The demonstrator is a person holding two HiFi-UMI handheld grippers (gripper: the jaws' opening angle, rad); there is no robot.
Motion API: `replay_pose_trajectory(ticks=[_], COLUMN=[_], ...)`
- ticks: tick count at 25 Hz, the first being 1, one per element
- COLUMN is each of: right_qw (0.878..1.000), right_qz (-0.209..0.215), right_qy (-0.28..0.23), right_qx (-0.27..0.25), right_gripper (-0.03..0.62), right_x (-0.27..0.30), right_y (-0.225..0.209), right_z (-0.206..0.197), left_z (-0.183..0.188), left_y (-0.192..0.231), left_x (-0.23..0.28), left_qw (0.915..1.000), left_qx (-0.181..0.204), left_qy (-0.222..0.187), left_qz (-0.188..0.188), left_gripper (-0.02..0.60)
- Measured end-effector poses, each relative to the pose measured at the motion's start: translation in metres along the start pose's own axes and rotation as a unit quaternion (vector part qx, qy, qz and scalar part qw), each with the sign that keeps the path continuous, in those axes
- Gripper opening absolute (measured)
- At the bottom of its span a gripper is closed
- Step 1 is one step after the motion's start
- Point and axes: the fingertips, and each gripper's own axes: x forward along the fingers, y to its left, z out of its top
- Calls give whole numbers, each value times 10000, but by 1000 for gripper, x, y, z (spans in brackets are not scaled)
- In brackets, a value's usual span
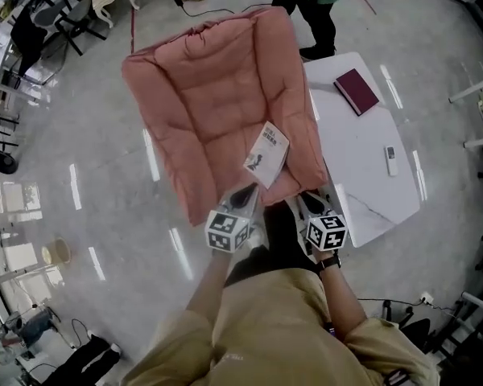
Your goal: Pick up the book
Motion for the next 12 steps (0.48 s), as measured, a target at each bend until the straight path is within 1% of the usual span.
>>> replay_pose_trajectory(ticks=[3,6,9,12], right_qw=[9988,9955,9925,9904], right_qz=[-20,28,56,20], right_qy=[252,354,406,550], right_qx=[424,883,1153,1266], right_gripper=[55,71,133,184], right_x=[39,82,124,164], right_y=[-33,-54,-74,-91], right_z=[-24,-45,-64,-85], left_z=[-16,-37,-60,-82], left_y=[18,39,56,75], left_x=[39,75,110,137], left_qw=[9995,9980,9966,9954], left_qx=[-86,-176,-270,-296], left_qy=[310,599,778,909], left_qz=[15,13,-48,-79], left_gripper=[3,2,2,2])
